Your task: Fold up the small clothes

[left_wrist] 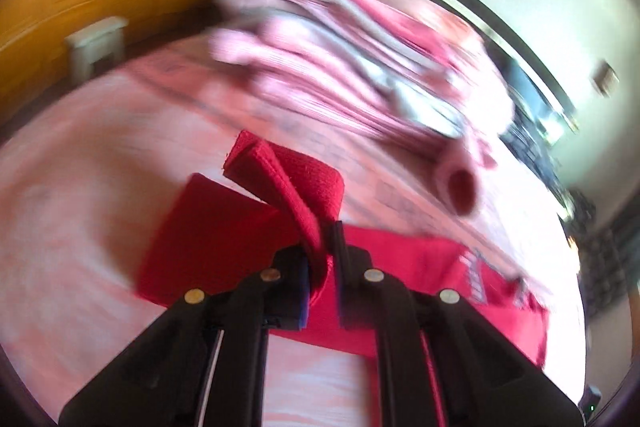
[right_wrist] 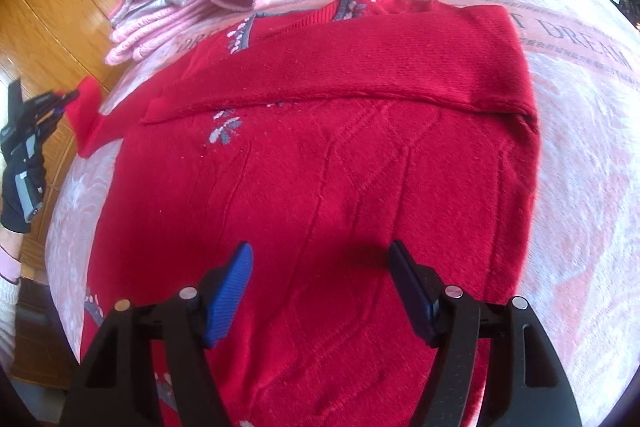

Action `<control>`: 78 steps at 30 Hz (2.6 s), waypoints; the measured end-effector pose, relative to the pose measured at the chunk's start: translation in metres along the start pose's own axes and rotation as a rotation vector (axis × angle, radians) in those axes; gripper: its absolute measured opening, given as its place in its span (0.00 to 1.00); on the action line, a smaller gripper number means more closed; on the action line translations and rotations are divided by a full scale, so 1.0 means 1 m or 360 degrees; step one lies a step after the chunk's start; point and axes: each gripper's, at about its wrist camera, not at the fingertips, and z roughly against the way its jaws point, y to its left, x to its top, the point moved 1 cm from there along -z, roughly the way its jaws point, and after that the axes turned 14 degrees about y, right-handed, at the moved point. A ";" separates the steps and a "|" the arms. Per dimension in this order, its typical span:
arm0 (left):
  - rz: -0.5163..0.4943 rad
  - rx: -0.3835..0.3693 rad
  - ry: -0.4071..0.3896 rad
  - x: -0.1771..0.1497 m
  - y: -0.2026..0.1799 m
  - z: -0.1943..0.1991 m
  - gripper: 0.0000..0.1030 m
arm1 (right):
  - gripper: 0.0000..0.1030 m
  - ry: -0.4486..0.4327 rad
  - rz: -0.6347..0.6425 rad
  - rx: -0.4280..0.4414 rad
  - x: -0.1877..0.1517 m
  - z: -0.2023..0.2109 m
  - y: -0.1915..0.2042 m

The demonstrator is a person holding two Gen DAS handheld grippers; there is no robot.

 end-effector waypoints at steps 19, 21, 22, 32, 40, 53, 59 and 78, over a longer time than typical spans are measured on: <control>-0.0331 -0.0324 0.0426 -0.111 -0.212 -0.123 0.08 | 0.69 -0.0062 0.0001 0.0115 -0.017 0.002 -0.029; -0.0385 -0.0407 0.0537 -0.121 -0.225 -0.138 0.10 | 0.69 -0.0066 -0.0005 0.0128 -0.019 0.002 -0.032; -0.0421 -0.0447 0.0599 -0.125 -0.234 -0.144 0.13 | 0.69 -0.0066 -0.0005 0.0130 -0.019 0.001 -0.032; -0.0765 -0.0646 0.0710 -0.152 -0.236 -0.117 0.38 | 0.68 -0.0051 -0.0017 0.0119 -0.018 0.001 -0.033; -0.0498 -0.0014 0.0479 -0.084 -0.112 -0.098 0.39 | 0.68 -0.0105 -0.0001 0.0215 0.030 0.021 -0.017; -0.0317 -0.0151 0.0578 -0.066 -0.056 -0.125 0.43 | 0.56 0.0125 -0.0100 0.0138 0.135 -0.030 0.001; -0.0362 -0.0101 0.0559 -0.078 -0.070 -0.120 0.43 | 0.22 0.0129 -0.0027 0.0136 0.139 -0.041 0.015; -0.0449 -0.0047 0.0335 -0.064 -0.102 -0.079 0.38 | 0.06 -0.0279 -0.0149 0.0093 0.130 0.088 -0.067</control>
